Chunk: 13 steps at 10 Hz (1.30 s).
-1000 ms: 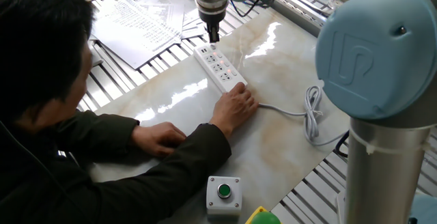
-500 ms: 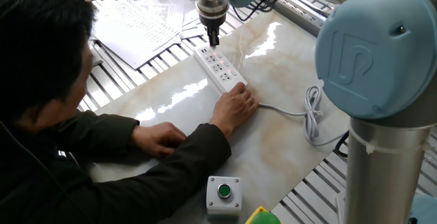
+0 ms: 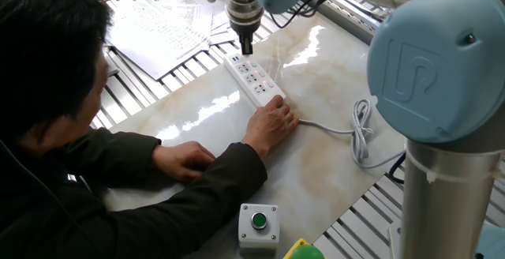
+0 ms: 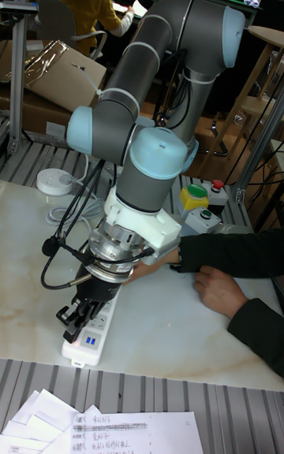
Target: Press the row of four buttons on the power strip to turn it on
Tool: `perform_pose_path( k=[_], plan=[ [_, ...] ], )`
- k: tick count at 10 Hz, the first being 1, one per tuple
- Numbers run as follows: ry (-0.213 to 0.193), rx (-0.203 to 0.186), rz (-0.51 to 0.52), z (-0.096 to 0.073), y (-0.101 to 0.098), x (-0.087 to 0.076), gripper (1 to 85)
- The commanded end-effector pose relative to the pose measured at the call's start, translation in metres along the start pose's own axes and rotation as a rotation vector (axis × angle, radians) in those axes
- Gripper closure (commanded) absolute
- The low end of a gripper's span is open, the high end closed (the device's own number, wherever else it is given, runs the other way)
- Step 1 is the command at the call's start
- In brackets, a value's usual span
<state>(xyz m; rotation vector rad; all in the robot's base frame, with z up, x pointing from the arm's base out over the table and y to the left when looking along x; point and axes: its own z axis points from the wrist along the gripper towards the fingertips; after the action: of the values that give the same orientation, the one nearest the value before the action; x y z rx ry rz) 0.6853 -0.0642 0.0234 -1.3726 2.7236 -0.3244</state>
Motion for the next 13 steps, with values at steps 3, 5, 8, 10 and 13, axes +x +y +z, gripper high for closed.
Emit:
perform_pose_path(
  k=[3, 5, 8, 10, 13],
  plan=[
    [-0.032, -0.009, 0.004, 0.009, 0.013, 0.005, 84.7],
    [0.008, -0.020, -0.031, -0.016, 0.006, 0.030, 84.7],
    [0.012, -0.033, -0.064, -0.047, -0.017, 0.022, 84.7],
    [0.011, -0.005, -0.072, -0.040, -0.024, 0.024, 84.7],
    [0.000, -0.017, -0.068, -0.029, -0.018, 0.021, 84.7]
  ],
)
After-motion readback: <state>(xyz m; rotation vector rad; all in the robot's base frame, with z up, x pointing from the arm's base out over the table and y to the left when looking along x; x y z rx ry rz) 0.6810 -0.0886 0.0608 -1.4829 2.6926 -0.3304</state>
